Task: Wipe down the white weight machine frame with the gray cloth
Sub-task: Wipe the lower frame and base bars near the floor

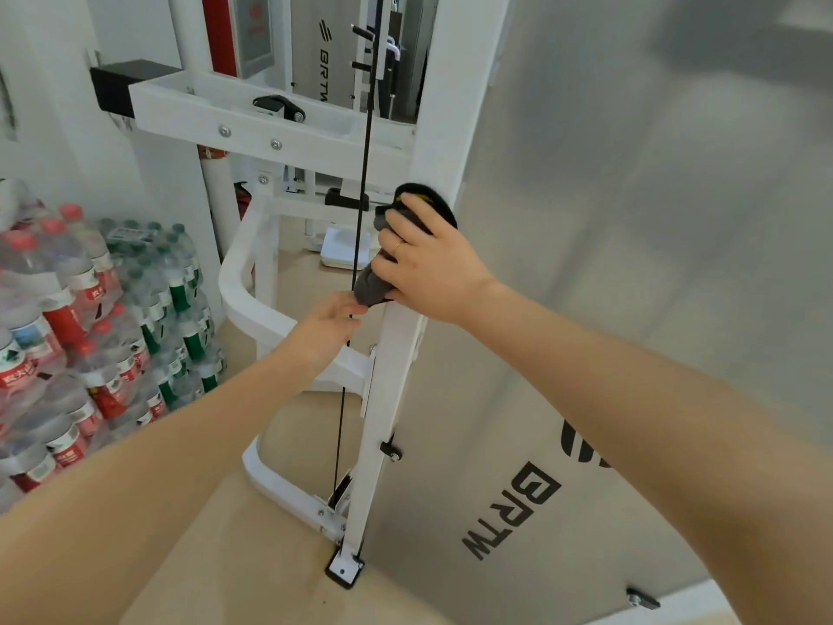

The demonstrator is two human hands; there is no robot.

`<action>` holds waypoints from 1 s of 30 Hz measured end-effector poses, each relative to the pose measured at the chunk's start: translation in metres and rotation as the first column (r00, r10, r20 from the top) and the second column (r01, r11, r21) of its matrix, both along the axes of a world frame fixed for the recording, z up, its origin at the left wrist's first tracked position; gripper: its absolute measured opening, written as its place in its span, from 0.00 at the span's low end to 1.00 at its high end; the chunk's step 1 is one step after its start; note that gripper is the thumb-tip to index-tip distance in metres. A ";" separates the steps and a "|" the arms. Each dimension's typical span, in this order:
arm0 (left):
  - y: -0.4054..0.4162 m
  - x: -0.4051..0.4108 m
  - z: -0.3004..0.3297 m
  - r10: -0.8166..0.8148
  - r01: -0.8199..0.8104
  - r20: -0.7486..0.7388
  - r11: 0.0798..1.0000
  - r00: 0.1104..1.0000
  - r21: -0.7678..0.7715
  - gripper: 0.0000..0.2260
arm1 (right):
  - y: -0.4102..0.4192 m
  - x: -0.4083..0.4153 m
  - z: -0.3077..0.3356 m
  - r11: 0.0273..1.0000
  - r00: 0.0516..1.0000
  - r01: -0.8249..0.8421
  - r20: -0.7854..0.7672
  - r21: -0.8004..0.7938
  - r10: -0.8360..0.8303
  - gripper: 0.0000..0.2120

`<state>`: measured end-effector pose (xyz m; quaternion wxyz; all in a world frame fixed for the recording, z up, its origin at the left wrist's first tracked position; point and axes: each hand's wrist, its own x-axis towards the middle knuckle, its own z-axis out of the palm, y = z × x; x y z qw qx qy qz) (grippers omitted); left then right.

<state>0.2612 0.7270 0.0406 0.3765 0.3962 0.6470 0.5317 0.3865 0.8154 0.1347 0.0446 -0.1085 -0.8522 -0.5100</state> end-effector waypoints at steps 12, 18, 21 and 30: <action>0.017 -0.006 0.007 -0.130 0.129 -0.008 0.990 0.991 -0.063 0.13 | -0.001 -0.011 -0.021 0.998 0.998 0.046 -0.043 0.037 -0.044 0.20; 0.009 -0.011 -0.019 -0.228 0.236 0.098 0.969 0.969 -0.076 0.17 | 0.004 -0.010 -0.012 0.996 0.998 -0.034 -0.048 0.077 0.038 0.20; 0.013 -0.008 -0.030 -0.198 0.202 0.094 0.979 0.976 -0.038 0.15 | 0.011 -0.013 0.003 0.992 0.985 -0.082 -0.147 0.091 0.094 0.18; 0.014 0.004 -0.076 -0.156 0.151 0.093 0.987 0.983 0.059 0.29 | 0.010 -0.025 -0.067 0.998 0.999 0.008 0.038 0.062 -0.010 0.17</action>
